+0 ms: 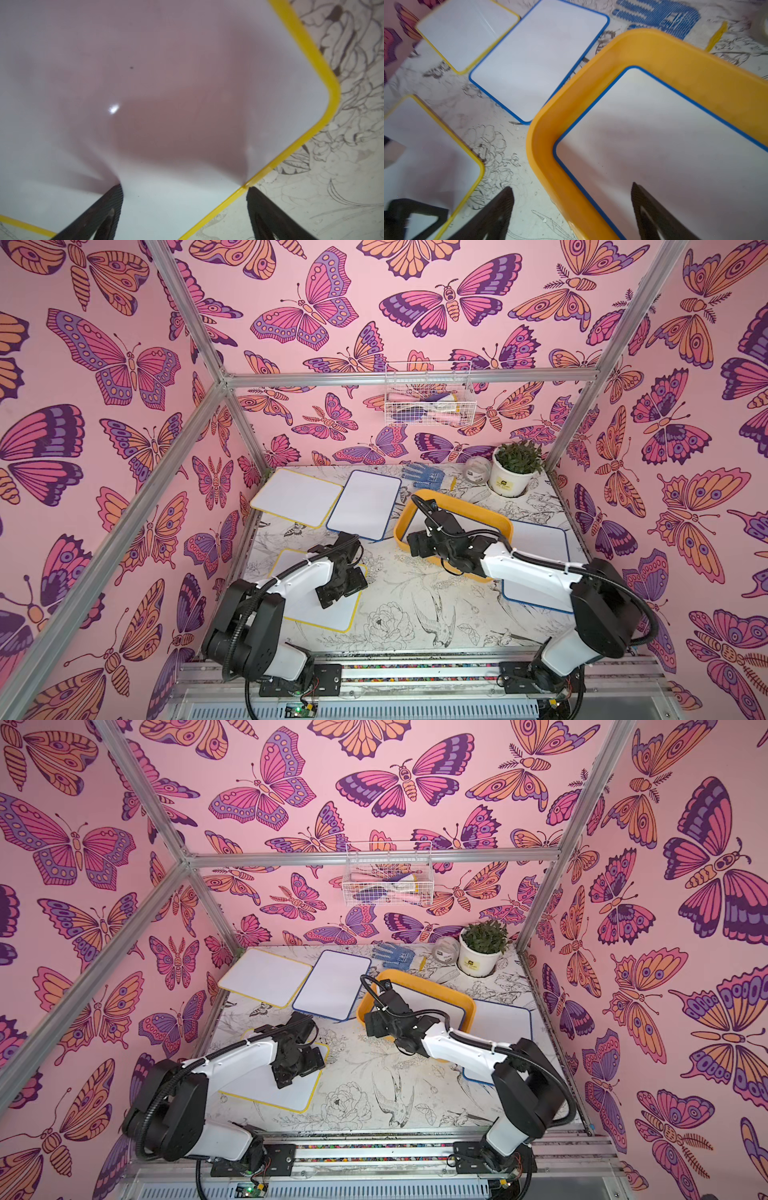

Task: Put the whiteboard into the storage box
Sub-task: Move the whiteboard to the center of the board.

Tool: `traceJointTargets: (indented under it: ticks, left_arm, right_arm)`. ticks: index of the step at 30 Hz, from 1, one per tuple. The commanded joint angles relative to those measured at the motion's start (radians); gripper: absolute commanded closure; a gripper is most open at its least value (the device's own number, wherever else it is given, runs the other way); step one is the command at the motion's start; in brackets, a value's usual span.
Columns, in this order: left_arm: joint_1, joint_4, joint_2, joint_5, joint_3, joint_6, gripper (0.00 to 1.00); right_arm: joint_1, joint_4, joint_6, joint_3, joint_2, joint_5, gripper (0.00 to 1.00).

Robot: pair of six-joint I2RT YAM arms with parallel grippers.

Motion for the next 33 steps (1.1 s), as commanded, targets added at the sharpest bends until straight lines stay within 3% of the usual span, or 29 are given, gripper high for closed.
traceJointTargets:
  ticks: [1,8,16,27,33]
  left_arm:
    - [-0.07,0.12,0.081,0.088,-0.005,-0.047,0.07]
    - [-0.226,0.204,0.173,0.114,0.029,-0.116,0.08]
    - [-0.374,0.276,0.338,0.157,0.184,-0.131,0.08]
    - [-0.451,0.289,0.427,0.195,0.391,-0.071,0.08]
    - [-0.453,0.308,0.33,0.195,0.361,0.003,0.08]
  right_arm:
    - [-0.031,-0.016,0.068,-0.044,-0.115,0.018,0.09]
    - [-0.103,-0.067,0.098,-0.118,-0.309,0.033,0.09]
    - [-0.194,-0.149,0.129,-0.155,-0.427,0.012,0.09]
    - [-0.288,-0.229,0.141,-0.166,-0.512,0.001,0.09]
    - [-0.298,-0.253,0.141,-0.16,-0.535,0.01,0.07]
